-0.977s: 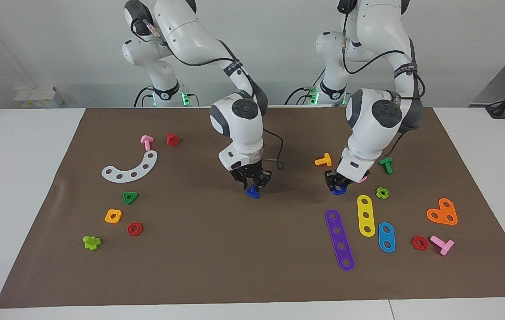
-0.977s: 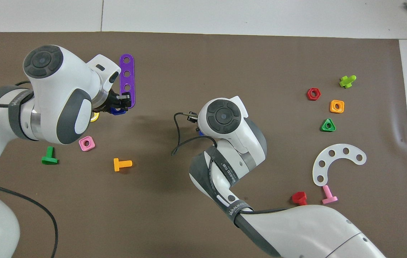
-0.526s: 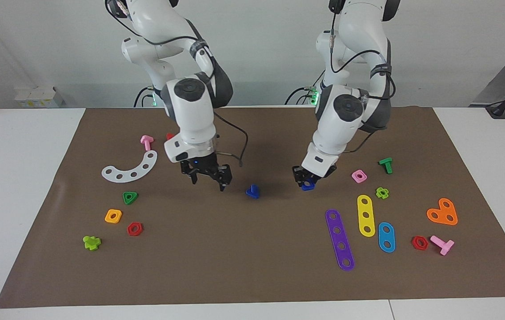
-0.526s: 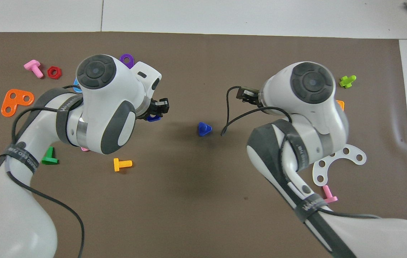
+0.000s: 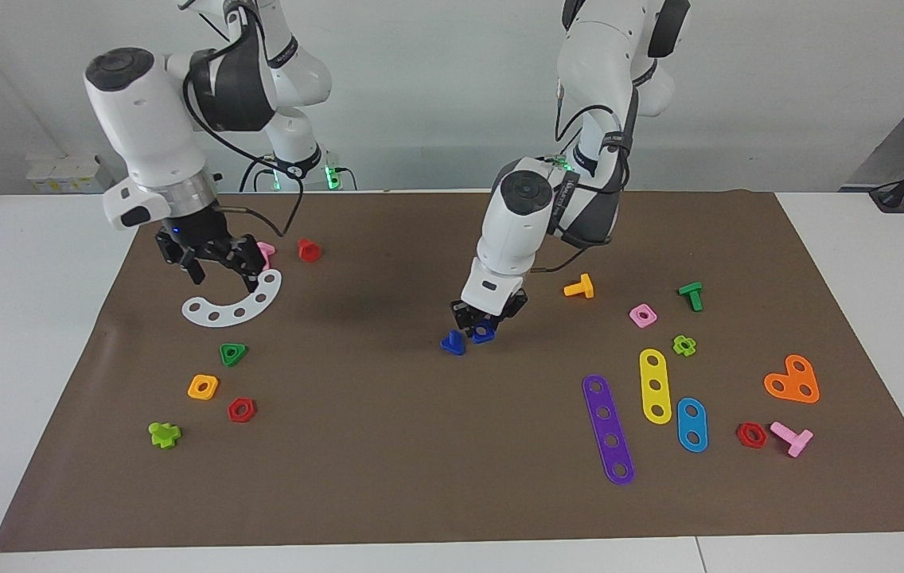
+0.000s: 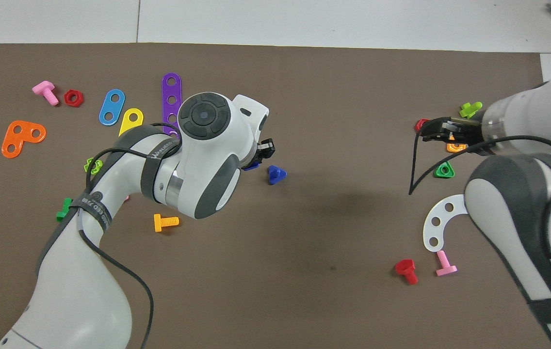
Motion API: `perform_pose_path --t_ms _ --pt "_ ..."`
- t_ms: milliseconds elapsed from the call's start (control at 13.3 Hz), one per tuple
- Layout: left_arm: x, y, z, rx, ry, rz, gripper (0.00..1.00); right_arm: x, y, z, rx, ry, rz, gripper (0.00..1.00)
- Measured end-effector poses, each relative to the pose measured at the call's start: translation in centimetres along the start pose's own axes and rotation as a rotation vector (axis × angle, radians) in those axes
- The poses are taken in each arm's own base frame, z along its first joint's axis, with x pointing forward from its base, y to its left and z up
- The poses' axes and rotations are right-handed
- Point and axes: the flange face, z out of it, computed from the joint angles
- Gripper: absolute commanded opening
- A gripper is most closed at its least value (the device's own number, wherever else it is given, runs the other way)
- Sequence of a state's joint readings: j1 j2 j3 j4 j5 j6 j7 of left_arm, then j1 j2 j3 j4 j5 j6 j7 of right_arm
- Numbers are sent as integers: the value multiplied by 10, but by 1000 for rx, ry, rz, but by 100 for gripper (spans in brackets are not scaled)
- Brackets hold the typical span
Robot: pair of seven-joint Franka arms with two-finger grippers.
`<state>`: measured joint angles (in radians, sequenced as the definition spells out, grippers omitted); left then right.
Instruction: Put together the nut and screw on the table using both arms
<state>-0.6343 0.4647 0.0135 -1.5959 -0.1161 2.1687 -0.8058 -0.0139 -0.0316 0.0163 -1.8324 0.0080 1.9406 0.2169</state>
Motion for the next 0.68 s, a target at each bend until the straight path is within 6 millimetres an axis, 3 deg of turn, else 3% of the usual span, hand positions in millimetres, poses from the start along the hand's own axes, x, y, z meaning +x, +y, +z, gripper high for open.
perform_pose_path --t_ms 226,526,677 --pt "-7 11 11 -9 1 -10 0 -4 17 -42 -12 -43 -21 100" --pt "-15 17 13 -24 -18 -18 0 -8 14 -85 -15 -69 -48 100" --pt "-23 21 20 -15 -27 -11 0 -9 11 -96 -16 -72 -97 100"
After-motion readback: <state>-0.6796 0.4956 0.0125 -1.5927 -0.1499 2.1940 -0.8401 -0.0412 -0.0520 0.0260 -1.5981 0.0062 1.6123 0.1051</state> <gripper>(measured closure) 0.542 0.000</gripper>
